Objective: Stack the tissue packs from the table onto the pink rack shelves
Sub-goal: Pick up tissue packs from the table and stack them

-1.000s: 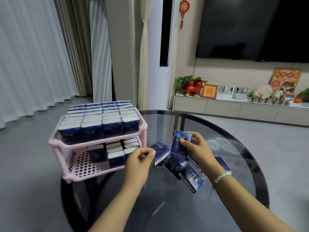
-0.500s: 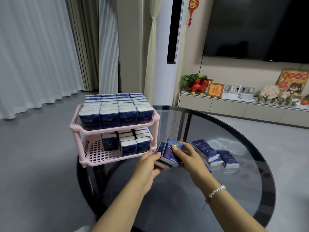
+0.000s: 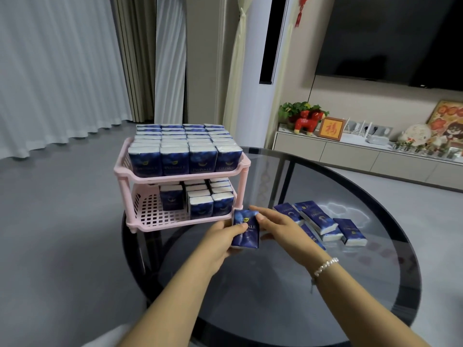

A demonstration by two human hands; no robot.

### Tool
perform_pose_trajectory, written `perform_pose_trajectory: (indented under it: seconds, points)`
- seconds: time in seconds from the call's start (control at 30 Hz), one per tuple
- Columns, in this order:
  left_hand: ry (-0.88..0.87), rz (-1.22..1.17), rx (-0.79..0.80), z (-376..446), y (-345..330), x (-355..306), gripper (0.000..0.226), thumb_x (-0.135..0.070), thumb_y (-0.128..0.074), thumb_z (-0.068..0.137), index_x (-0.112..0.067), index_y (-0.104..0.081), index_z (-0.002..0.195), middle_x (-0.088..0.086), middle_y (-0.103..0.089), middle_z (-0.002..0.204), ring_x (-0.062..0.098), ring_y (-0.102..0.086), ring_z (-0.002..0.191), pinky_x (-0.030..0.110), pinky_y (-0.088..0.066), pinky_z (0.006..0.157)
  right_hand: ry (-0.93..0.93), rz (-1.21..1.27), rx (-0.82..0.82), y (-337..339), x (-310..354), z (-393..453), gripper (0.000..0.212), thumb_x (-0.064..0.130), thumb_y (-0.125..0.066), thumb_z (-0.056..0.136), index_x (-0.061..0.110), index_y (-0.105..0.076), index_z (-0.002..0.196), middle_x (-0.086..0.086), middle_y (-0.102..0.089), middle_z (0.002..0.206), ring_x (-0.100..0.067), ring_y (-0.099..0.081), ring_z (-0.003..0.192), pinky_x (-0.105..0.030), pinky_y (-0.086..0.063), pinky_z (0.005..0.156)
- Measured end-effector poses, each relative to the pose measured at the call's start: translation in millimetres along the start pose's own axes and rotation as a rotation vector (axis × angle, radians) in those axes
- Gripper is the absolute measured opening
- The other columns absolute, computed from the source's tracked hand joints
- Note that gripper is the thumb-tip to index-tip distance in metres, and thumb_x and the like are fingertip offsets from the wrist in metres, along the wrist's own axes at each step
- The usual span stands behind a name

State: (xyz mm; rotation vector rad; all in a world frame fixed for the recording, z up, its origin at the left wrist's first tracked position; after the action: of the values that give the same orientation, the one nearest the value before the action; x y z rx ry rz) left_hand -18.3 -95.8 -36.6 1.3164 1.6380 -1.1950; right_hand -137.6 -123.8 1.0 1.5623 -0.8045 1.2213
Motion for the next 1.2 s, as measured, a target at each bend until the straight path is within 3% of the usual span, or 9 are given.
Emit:
perform_pose_trajectory:
  seconds: [0.1, 0.2, 0.33, 0.47, 0.63, 0.77, 0.9, 1.0, 1.2]
  points:
    - [0.006, 0.013, 0.027, 0.4, -1.4, 1.4, 0.027, -0.007, -0.060, 0.090, -0.015, -0.059, 0.116, 0.009, -0.068, 0.109, 0.025, -0.064, 0.102, 0.047, -0.049, 0.098, -0.016, -0.077, 0.031, 1.0, 2.3, 0.3, 0.026, 0.027, -0.051, 0.095, 0.032, -0.060, 0.119, 0.002, -0.067, 0.111, -0.015, -0.063, 0.102, -0.032, -0.052, 0.086]
    - [0.005, 0.017, 0.021, 3.1, 3.2, 3.8, 0.029, -0.005, -0.058, 0.091, -0.014, -0.057, 0.118, 0.010, -0.067, 0.114, 0.026, -0.063, 0.104, 0.043, -0.049, 0.094, 0.010, -0.280, -0.076, 17.1, 11.1, 5.0, 0.029, 0.030, -0.053, 0.094, 0.025, -0.061, 0.121, 0.005, -0.066, 0.112, -0.007, -0.062, 0.096, -0.020, -0.050, 0.074]
    - [0.041, 0.028, -0.029, 7.7, 11.5, 11.9, 0.027, -0.006, -0.058, 0.091, -0.009, -0.059, 0.118, 0.015, -0.066, 0.115, 0.028, -0.062, 0.102, 0.037, -0.051, 0.082, 0.015, -0.767, -0.272, 53.1, 10.8, 25.9, 0.034, 0.029, -0.054, 0.092, 0.019, -0.059, 0.124, -0.002, -0.062, 0.122, -0.022, -0.052, 0.115, -0.038, -0.045, 0.095]
    - [0.043, 0.001, -0.074, 10.8, 18.5, 14.7, 0.027, -0.008, -0.059, 0.091, -0.006, -0.059, 0.118, 0.013, -0.068, 0.106, 0.024, -0.064, 0.089, 0.037, -0.052, 0.080, -0.151, -1.103, -0.081, 52.6, -13.6, 49.3, 0.042, 0.042, -0.047, 0.094, 0.024, -0.049, 0.132, -0.005, -0.053, 0.131, -0.028, -0.034, 0.123, -0.042, -0.031, 0.097]
    - [0.036, -0.039, -0.084, 8.3, 22.6, 11.2, 0.025, -0.008, -0.059, 0.091, -0.007, -0.059, 0.116, 0.009, -0.068, 0.095, 0.019, -0.064, 0.078, 0.032, -0.052, 0.070, -0.254, -1.140, 0.095, 35.8, -23.6, 62.0, 0.053, 0.053, -0.052, 0.087, 0.022, -0.050, 0.130, -0.010, -0.051, 0.130, -0.031, -0.033, 0.125, -0.045, -0.029, 0.100]
    - [0.028, -0.050, -0.098, 5.3, 29.4, 9.6, 0.024, -0.009, -0.060, 0.091, -0.007, -0.059, 0.114, 0.008, -0.068, 0.093, 0.018, -0.064, 0.078, 0.033, -0.053, 0.071, -0.263, -1.175, 0.061, 29.8, -20.5, 67.2, 0.056, 0.051, -0.068, 0.076, 0.016, -0.055, 0.118, -0.012, -0.050, 0.121, -0.032, -0.041, 0.115, -0.041, -0.038, 0.092]
    - [0.007, -0.057, -0.117, 0.1, 39.5, 6.4, 0.022, -0.010, -0.060, 0.090, -0.010, -0.060, 0.112, 0.006, -0.068, 0.093, 0.017, -0.064, 0.079, 0.032, -0.053, 0.068, -0.238, -0.982, 0.039, 27.6, -21.1, 60.5, 0.064, 0.035, -0.079, 0.069, 0.022, -0.044, 0.122, -0.009, -0.046, 0.118, -0.028, -0.050, 0.103, -0.037, -0.045, 0.087]
    - [-0.010, -0.057, -0.134, -4.8, 48.5, 5.0, 0.023, -0.012, -0.061, 0.090, -0.013, -0.060, 0.113, 0.006, -0.069, 0.099, 0.017, -0.065, 0.083, 0.032, -0.053, 0.069, -0.116, -0.794, -0.023, 29.3, -10.2, 52.5, 0.043, 0.020, -0.073, 0.078, 0.024, -0.052, 0.114, -0.002, -0.056, 0.104, -0.019, -0.053, 0.089, -0.028, -0.043, 0.074]
    - [-0.125, 0.038, -0.215, -20.2, 72.0, -7.7, 0.025, -0.020, -0.059, 0.093, -0.020, -0.059, 0.118, -0.002, -0.068, 0.103, 0.014, -0.064, 0.090, 0.033, -0.050, 0.085, 0.082, -0.418, -0.129, 32.1, 29.5, 27.5, 0.036, 0.020, -0.062, 0.088, 0.026, -0.050, 0.121, 0.003, -0.062, 0.100, -0.013, -0.061, 0.091, -0.025, -0.050, 0.074]
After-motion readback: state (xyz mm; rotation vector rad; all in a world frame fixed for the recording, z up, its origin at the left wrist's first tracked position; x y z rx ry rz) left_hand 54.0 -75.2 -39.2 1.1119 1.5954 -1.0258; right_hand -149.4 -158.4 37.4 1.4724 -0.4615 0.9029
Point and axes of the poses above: each hand's wrist, its own z-axis towards the middle knuckle, its own y-axis out of the back of the hand, x = y × z, the point moved 10 cm from there along z, towards the middle knuckle
